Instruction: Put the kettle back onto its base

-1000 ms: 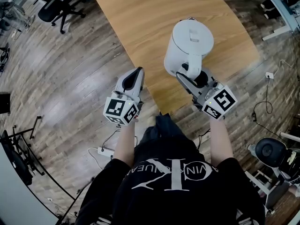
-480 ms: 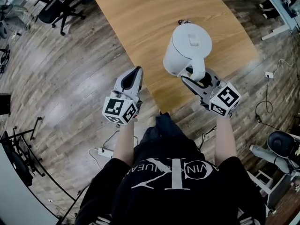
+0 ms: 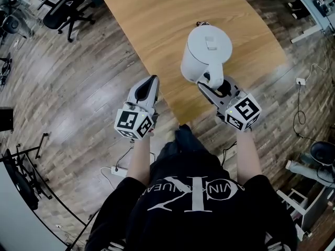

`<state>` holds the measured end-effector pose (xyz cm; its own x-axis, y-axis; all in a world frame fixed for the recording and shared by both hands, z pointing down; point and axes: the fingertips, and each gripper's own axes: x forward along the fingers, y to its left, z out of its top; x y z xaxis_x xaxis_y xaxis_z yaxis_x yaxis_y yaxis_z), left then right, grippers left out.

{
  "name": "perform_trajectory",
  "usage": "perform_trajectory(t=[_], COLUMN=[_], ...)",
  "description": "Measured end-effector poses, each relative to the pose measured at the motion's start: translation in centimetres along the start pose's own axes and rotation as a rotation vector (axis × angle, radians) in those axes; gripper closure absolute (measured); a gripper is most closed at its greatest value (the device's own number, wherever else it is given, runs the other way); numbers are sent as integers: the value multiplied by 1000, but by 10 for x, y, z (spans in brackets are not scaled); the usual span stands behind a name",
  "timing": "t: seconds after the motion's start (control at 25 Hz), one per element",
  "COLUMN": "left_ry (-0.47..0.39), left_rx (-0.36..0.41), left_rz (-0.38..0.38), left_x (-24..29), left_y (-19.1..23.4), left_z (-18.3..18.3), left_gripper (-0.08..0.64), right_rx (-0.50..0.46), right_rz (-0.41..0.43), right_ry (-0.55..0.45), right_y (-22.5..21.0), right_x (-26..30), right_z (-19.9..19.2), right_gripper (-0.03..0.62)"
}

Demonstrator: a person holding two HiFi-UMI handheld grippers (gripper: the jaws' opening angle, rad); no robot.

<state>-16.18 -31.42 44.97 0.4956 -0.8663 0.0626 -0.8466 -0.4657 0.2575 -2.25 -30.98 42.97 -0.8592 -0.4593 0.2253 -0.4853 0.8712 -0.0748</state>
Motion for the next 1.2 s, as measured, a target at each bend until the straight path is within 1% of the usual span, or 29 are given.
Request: perform_trajectory(t=[0.12,0.24,0.36,0.64,0.84,0.92,1.04,1.2], left_ry=[2,2,0,-8,-14,-15,-19,-23], left_rx=[2,4,9,23,33,37,45,55], left_rz=[-5,-10,-19,-47,-64,-70,-80,-87], left_x=[-2,-2,-1,3,5,6,7,7], left_y=[-3,-5,-8,-20,-28,-31,-36,-40], left_z=[0,2,4,9,12,13,17,21], left_gripper=[549,549,549,549,549,549,549,549], right_rx=[27,57,76,80,83,83,78,67], right_rz=[-23,-35,-53,-103,-165,-190,-241,-316], right_ry=[3,1,-15,-42,-64,-75,-80,-46], right_y=[0,1,-1,-3,-10,-13,-18,-26], right_x=[-6,-13,-22,-44,-63,-71,-80,-87], right_z=[-7,-10,-10,-4,-3,-2,-1,-4], right_gripper=[454,428,419,417,417,434,482,529])
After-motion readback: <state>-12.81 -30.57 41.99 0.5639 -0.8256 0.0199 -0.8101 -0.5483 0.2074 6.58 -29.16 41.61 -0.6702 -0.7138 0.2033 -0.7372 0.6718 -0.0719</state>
